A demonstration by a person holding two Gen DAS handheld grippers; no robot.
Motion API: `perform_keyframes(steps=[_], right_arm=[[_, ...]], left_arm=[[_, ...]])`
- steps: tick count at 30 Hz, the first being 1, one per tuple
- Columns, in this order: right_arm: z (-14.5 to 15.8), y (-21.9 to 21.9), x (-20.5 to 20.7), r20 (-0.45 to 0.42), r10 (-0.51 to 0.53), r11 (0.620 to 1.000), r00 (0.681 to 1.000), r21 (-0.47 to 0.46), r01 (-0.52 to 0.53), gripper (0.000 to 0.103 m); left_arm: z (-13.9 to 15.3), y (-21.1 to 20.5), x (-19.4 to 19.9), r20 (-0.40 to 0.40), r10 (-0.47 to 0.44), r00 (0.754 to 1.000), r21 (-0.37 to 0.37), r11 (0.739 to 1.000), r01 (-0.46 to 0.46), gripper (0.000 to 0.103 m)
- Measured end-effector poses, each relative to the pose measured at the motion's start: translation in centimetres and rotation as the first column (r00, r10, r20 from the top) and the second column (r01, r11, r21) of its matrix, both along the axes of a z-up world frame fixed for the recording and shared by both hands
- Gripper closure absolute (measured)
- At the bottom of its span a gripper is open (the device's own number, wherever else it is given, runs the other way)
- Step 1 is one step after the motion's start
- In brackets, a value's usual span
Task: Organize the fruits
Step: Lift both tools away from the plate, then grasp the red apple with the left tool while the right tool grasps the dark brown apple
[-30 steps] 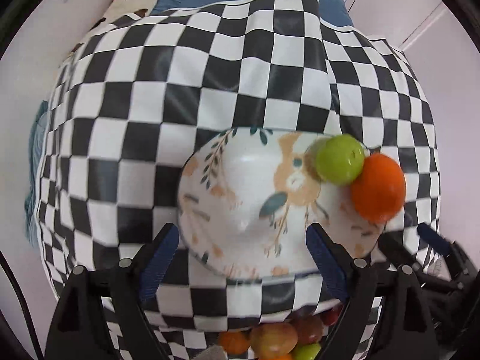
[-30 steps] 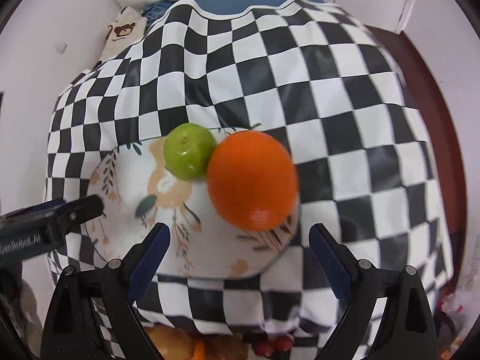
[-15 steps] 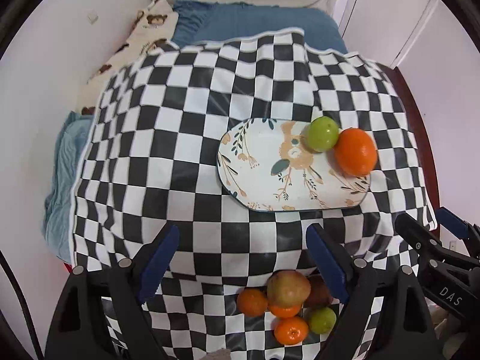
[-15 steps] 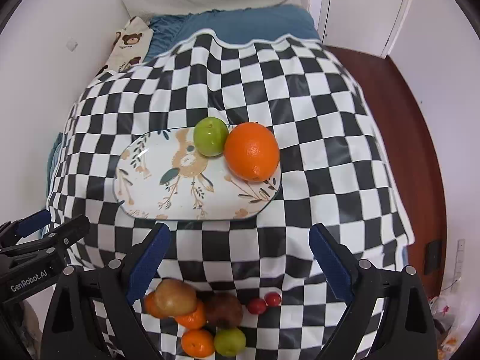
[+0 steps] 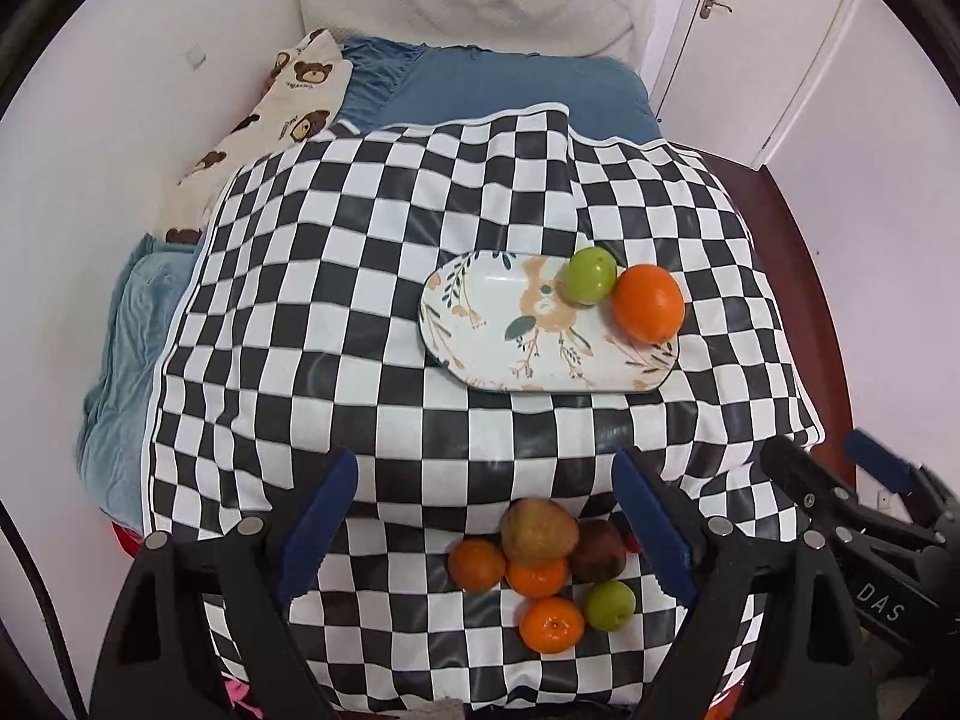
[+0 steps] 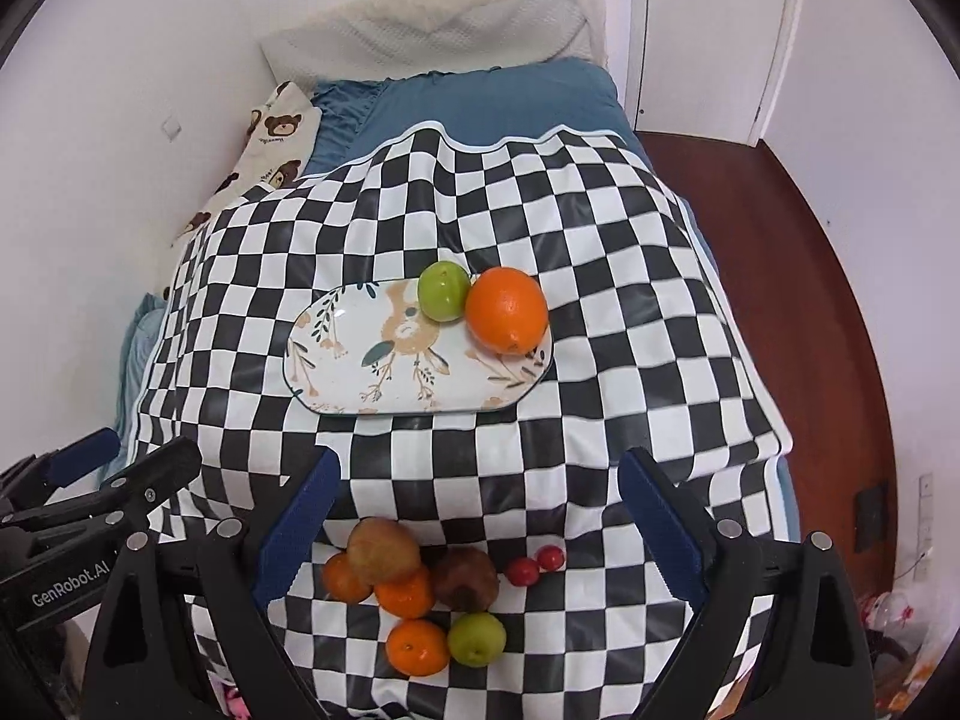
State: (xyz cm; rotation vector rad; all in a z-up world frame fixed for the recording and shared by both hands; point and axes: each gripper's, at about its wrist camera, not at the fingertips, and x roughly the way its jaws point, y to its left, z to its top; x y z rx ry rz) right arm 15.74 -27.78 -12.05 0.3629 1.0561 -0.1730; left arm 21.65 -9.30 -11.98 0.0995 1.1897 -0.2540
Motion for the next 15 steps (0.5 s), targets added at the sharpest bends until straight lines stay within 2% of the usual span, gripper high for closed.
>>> perform_keyframes(steps=[5,8,12,15], right_arm=[[-4.0,0.1,-1.2,-0.078,-0.002,0.993,0.997,0.114,0.011,0.007],[-8.0,0.4,-1.9,-0.159,0.005,0.978,0.987,0.208,0.029,0.007],[-13.2,0.8,-2.8,-0.268,0.014,0.951,0.963,0.302,0.070,0.007],[-16.6,0.9,-3.6,-0.330,0.015,0.936,0.944,0.337,0.103,0.007]], left_arm=[[-2.8,1.3,-0.7,-0.068,0.019,0.997,0.019,1.000,-0.018,0.016],[-5.8,2.0,-1.2,-0.128,0.034,0.991,0.063,0.998,-0.026,0.016],[-9.9,2.3,-1.9,-0.225,0.037,0.974,0.102,0.995,-0.014,0.009],[-12.3,1.5,-2.1,-0.305,0.006,0.952,0.071,0.997,0.017,0.008]])
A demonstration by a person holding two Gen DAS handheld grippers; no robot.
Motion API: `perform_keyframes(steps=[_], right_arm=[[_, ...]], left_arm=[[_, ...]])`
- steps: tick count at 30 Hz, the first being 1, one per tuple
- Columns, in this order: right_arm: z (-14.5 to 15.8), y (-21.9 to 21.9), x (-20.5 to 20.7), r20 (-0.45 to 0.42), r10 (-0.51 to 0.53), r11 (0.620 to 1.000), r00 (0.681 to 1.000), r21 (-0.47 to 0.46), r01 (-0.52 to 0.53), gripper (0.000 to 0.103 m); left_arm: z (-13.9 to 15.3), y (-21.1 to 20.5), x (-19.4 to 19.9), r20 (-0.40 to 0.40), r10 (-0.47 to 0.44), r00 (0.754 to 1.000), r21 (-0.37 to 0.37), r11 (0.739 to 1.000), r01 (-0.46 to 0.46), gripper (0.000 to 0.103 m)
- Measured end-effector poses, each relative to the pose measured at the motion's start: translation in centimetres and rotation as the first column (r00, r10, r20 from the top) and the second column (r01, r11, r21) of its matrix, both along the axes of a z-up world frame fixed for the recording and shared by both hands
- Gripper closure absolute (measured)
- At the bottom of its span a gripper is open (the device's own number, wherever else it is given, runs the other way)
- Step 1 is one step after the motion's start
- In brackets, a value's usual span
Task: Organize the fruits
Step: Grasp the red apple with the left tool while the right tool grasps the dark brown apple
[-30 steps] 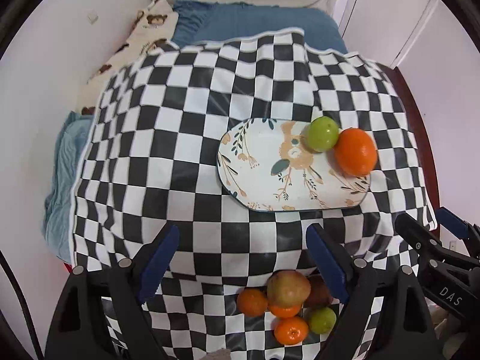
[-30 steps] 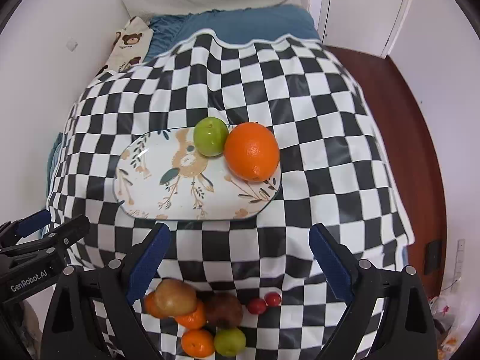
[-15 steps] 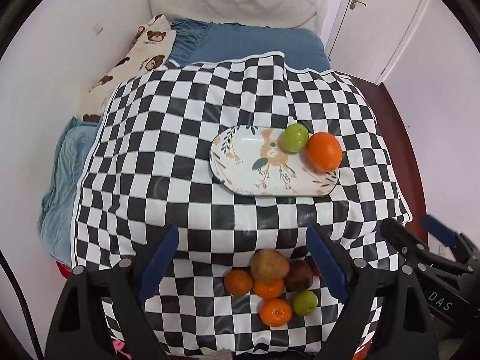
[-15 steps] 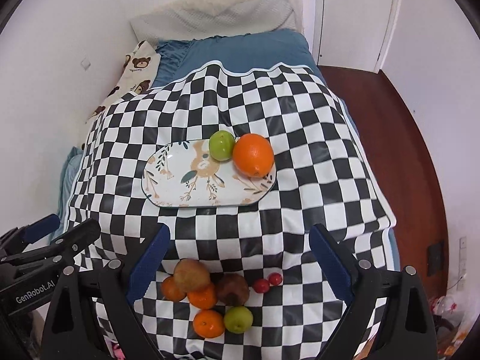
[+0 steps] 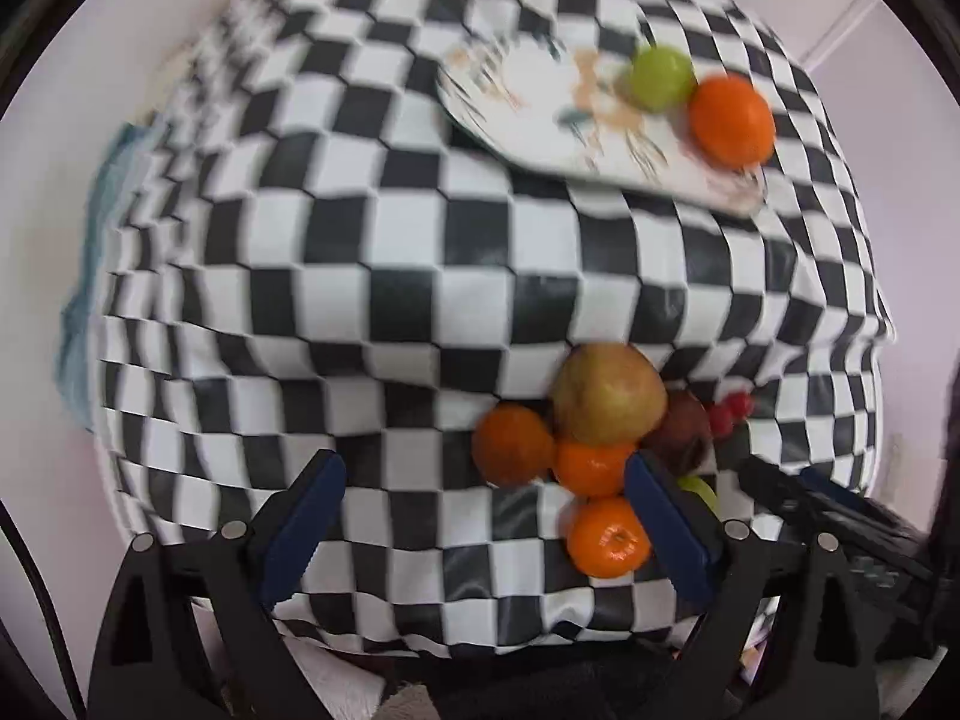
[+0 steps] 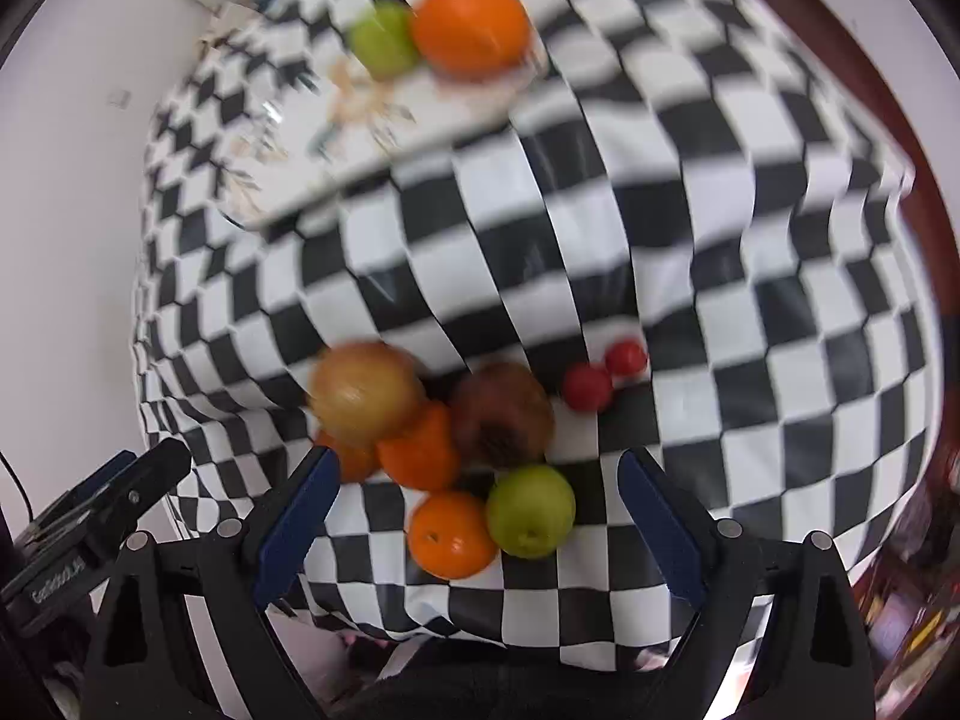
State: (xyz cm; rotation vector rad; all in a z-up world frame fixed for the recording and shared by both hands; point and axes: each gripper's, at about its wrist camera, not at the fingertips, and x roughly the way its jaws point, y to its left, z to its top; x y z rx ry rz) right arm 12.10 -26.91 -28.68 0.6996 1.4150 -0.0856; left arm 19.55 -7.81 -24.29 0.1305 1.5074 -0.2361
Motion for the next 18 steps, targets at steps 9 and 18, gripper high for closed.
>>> perform_keyframes(steps=[9,18], right_arm=[[-5.3,-0.3,-0.1,-0.030,-0.002,0.999,1.000,0.032,0.003,0.010],[-6.1,-1.5,-0.5,-0.023,0.020,1.000,1.000,0.020,-0.020,0.015]], left_arm=[[-4.9,-5.5,1.7,-0.153,-0.075,0.985,0.010,0.997,0.078,0.009],[-8.3,-7.9,2.3,-0.184,-0.091,0.979,-0.013,0.996,0.090,0.038]])
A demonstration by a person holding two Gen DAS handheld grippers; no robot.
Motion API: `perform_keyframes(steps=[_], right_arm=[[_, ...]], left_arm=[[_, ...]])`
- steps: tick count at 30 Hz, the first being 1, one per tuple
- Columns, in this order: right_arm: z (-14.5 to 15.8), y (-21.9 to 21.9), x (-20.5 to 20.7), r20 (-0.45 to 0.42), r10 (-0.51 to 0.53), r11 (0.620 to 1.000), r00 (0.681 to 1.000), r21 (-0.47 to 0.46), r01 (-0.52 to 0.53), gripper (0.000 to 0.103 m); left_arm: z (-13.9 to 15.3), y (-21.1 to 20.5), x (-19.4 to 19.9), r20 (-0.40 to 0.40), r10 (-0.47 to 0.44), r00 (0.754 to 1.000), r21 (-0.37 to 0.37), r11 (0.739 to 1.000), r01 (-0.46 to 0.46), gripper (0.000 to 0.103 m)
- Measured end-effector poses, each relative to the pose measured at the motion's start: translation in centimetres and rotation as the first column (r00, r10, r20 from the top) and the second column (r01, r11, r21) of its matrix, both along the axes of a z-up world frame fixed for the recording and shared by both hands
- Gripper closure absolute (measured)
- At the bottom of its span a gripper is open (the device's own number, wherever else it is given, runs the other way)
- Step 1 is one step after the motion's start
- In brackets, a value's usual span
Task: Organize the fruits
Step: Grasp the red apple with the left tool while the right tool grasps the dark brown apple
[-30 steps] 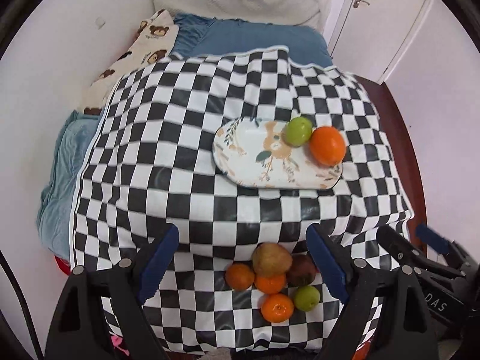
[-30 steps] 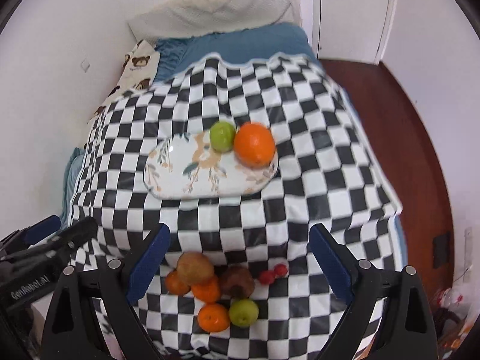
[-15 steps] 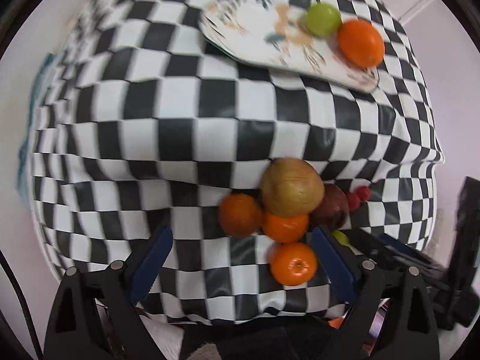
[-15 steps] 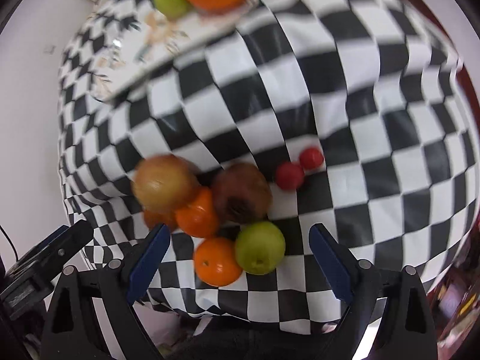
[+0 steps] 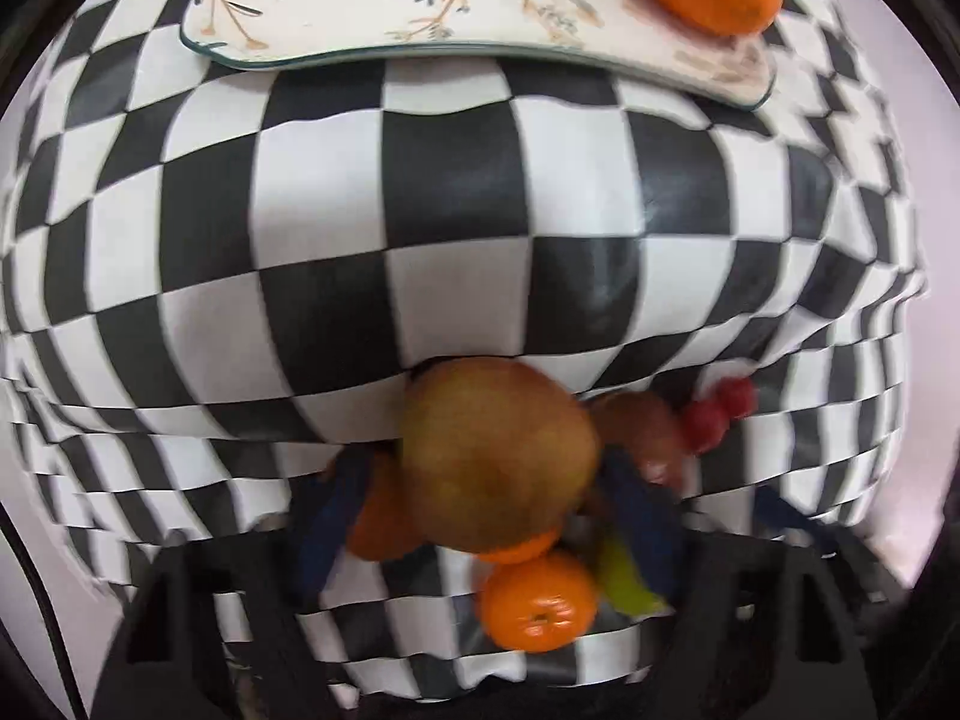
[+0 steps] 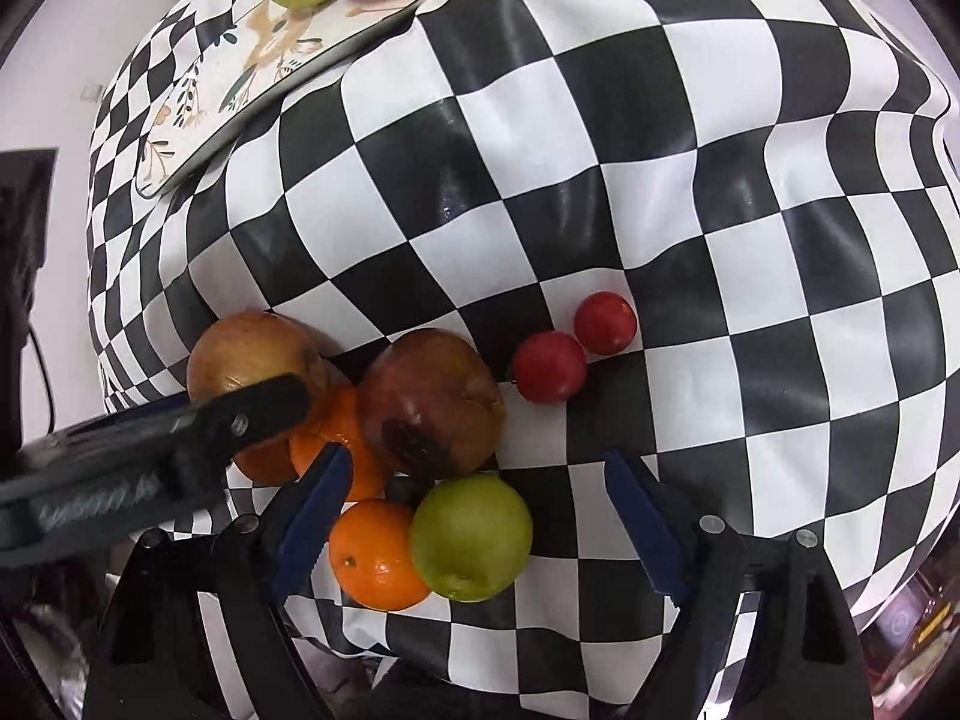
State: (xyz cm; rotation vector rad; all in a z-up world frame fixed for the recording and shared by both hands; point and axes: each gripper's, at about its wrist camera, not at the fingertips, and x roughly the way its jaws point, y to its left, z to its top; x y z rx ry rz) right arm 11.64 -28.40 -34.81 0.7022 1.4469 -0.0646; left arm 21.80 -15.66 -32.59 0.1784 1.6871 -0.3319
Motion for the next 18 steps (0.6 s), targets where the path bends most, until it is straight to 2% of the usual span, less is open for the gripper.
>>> perform_keyframes(steps=[5,9,11,14,18], right_arm=[[-0.1,0.3,0.2,0.028,0.032,0.999,0.999,0.007,-0.032,0.016],[-1.0,1.6,1.3,0.021,0.081,0.997,0.996,0.004,-0.081,0.022],[-2.0,2.1,1.9,0.018,0.103,0.995,0.994,0.012,-0.103,0.031],[-3.6,2.6,2.7,-0.014,0.135,0.990,0.991,-0.035,-0.135,0.033],[-3.5,2.0,2.8,-0.010,0.128,0.991,0.992,-0.045,-0.128,0.034]], left_arm=[[0.5,0.9,-0.6,0.044,-0.005,0.999,0.026,1.000,0.003,0.038],[0.3,2.6,-0.6,0.028,0.048,0.998,-0.005,0.999,-0.048,0.038],[0.2,2.9,-0.4,0.012,0.064,0.998,-0.022,0.998,-0.064,0.038],[-0.1,3.0,-0.3,0.001,0.076,0.997,-0.029,0.997,-0.076,0.038],[-0.1,3.2,-0.5,0.002,0.081,0.997,-0.036,0.996,-0.080,0.038]])
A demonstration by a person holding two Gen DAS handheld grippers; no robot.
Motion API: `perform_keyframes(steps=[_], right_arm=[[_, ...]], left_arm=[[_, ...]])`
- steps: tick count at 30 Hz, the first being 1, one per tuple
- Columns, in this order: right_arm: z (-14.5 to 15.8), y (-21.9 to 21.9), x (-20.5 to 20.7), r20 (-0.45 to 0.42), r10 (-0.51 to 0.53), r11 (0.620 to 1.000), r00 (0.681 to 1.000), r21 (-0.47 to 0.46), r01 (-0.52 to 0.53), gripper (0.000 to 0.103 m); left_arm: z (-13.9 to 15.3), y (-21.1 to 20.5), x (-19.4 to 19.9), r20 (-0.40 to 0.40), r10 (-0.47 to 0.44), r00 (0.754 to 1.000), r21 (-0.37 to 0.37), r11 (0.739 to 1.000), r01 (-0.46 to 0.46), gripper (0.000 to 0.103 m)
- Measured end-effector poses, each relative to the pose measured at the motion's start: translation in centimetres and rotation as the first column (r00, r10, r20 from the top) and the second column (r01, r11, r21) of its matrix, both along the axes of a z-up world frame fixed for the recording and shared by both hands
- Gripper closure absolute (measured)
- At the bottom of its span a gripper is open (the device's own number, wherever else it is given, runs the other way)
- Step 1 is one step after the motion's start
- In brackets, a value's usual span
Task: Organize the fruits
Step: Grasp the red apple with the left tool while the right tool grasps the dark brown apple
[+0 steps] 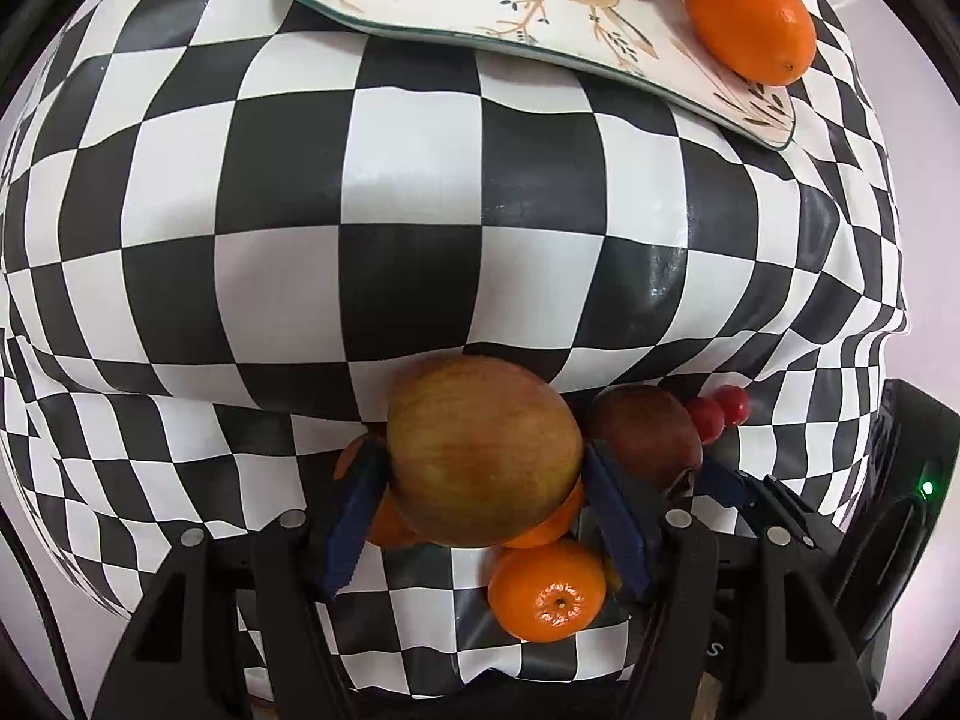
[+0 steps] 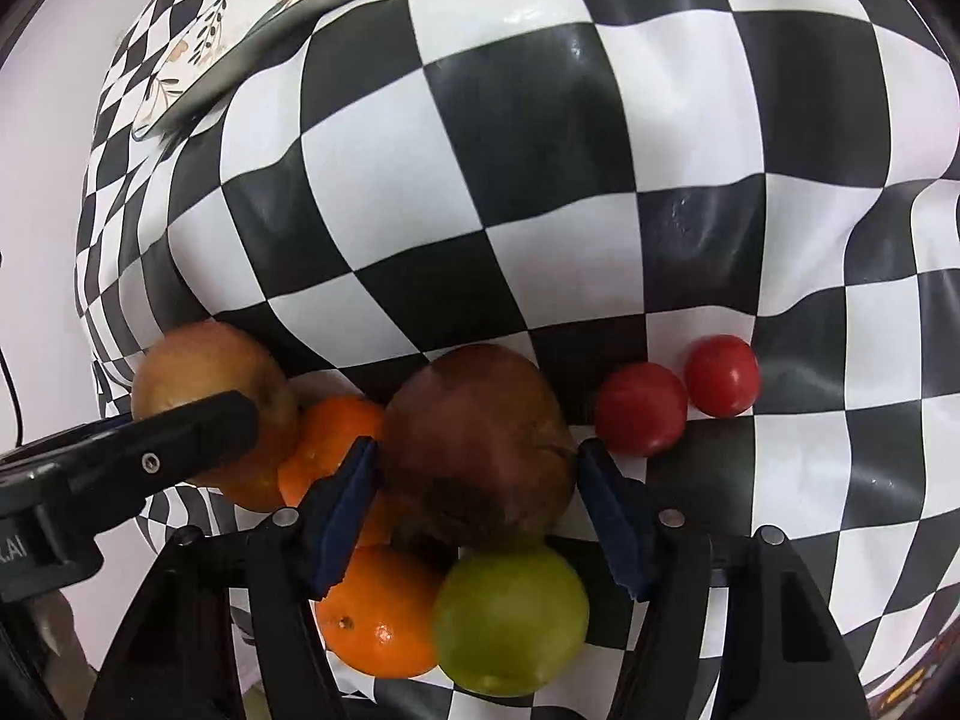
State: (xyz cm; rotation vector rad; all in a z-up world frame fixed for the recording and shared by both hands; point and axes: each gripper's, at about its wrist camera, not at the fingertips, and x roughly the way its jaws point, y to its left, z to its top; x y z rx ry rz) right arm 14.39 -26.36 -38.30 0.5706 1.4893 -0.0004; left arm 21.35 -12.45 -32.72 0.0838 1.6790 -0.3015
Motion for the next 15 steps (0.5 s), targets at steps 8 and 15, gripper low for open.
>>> perform_keyframes(steps=[8,15], right_arm=[[4.0,-0.9,-1.1,0.064,-0.041,0.999,0.997,0.018,0.040,0.035],[9.1,-2.5,-0.4,0.149,-0.044,0.999,0.988,0.024,0.041,0.035]], left_arm=[[3.2,1.3,0.1,0.013,-0.002,1.000,-0.045,0.999,0.002,0.040],[5.9,0.8,1.8,0.063,-0.049,0.997,-0.073,0.996,0.054,0.042]])
